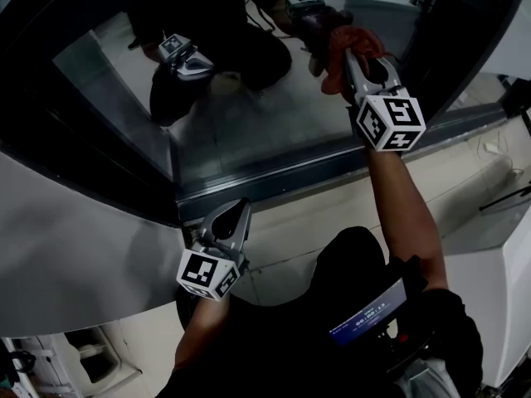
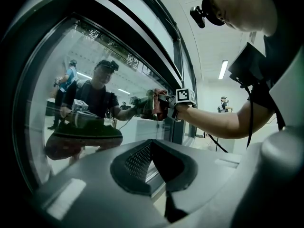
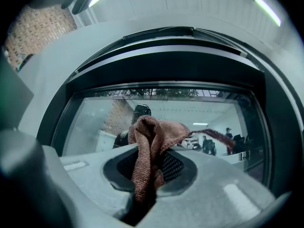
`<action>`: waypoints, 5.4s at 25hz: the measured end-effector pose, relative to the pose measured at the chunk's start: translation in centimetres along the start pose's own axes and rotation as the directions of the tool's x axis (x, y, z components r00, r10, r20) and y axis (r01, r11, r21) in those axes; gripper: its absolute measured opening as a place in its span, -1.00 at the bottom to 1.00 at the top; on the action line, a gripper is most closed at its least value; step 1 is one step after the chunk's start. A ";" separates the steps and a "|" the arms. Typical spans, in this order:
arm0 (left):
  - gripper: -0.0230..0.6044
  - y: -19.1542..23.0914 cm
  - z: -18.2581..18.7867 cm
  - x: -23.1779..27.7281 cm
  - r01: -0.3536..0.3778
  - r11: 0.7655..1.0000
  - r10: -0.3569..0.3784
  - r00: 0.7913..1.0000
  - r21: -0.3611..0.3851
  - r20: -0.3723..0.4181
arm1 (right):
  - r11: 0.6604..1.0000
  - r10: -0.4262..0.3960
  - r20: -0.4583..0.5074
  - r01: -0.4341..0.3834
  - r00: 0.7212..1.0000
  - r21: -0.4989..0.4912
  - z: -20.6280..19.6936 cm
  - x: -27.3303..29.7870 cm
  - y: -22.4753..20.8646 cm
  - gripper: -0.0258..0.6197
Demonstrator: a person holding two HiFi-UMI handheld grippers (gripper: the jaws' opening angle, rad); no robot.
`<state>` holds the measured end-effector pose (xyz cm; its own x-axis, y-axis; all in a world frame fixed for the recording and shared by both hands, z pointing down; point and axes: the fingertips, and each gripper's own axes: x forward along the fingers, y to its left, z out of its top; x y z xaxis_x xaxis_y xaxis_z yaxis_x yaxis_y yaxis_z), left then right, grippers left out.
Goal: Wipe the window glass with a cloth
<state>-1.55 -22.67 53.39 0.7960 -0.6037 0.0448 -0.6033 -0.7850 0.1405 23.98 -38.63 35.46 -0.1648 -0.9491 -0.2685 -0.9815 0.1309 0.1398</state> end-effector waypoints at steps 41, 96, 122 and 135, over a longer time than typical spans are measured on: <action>-0.87 3.1 0.7 -5.7 -0.114 0.993 0.114 0.993 -0.026 0.020 | 0.903 0.401 -0.027 -0.390 0.916 0.182 -5.5 2.3 29.5 -0.79; -0.87 -0.4 -0.7 0.2 0.005 1.000 -0.005 1.000 -0.021 -0.023 | 0.996 -0.076 -0.091 0.080 0.993 0.038 -8.6 -3.0 -2.8 -0.79; -0.87 1.6 -0.6 -4.0 -0.092 0.995 0.092 0.996 -0.033 0.013 | 0.878 0.452 -0.071 -0.429 0.889 0.211 -9.3 0.1 28.9 -0.79; -0.87 2.4 -0.2 -5.1 -0.121 0.992 0.121 0.993 -0.040 0.010 | 0.901 0.420 -0.108 -0.399 0.901 0.172 -10.6 3.0 30.7 -0.79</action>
<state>-7.08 -21.42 53.70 0.7163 -0.6959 0.0513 -0.6926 -0.7001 0.1738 -5.66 -40.47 49.05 -0.5500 -0.8313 -0.0804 -0.8351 0.5457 0.0693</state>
